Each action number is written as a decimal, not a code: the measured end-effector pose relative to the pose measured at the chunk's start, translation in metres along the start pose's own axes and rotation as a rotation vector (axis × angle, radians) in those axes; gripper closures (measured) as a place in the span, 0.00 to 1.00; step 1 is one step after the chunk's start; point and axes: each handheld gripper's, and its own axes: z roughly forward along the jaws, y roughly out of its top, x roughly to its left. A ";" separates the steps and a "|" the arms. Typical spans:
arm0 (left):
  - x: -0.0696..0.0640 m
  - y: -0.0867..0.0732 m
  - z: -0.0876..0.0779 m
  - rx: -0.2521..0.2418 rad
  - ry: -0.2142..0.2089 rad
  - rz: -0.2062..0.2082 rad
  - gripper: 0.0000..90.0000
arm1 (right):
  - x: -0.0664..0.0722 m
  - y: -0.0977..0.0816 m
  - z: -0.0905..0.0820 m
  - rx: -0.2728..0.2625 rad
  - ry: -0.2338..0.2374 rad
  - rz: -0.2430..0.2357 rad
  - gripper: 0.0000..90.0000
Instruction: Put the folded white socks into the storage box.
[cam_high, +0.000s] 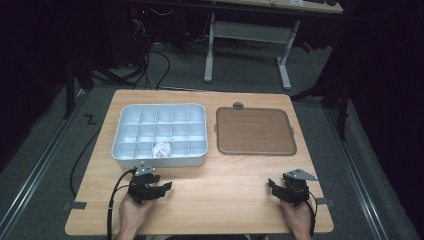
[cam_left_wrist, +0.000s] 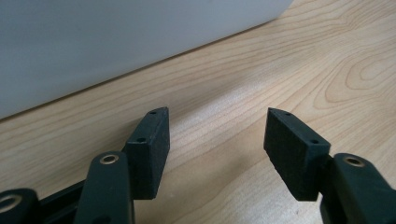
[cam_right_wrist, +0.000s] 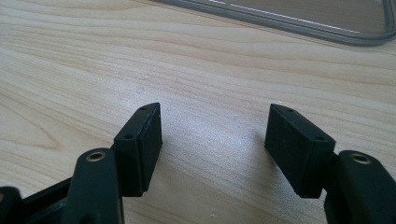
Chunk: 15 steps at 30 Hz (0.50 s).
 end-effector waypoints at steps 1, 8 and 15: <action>0.000 0.000 0.001 -0.006 0.001 -0.001 0.46 | 0.000 0.000 0.000 0.000 0.000 -0.001 0.41; -0.003 -0.006 0.006 -0.047 0.022 0.065 0.45 | 0.000 0.000 0.000 0.000 0.000 0.000 0.41; -0.007 -0.014 0.010 -0.084 0.034 0.137 0.42 | 0.000 0.000 0.000 0.000 0.000 -0.001 0.41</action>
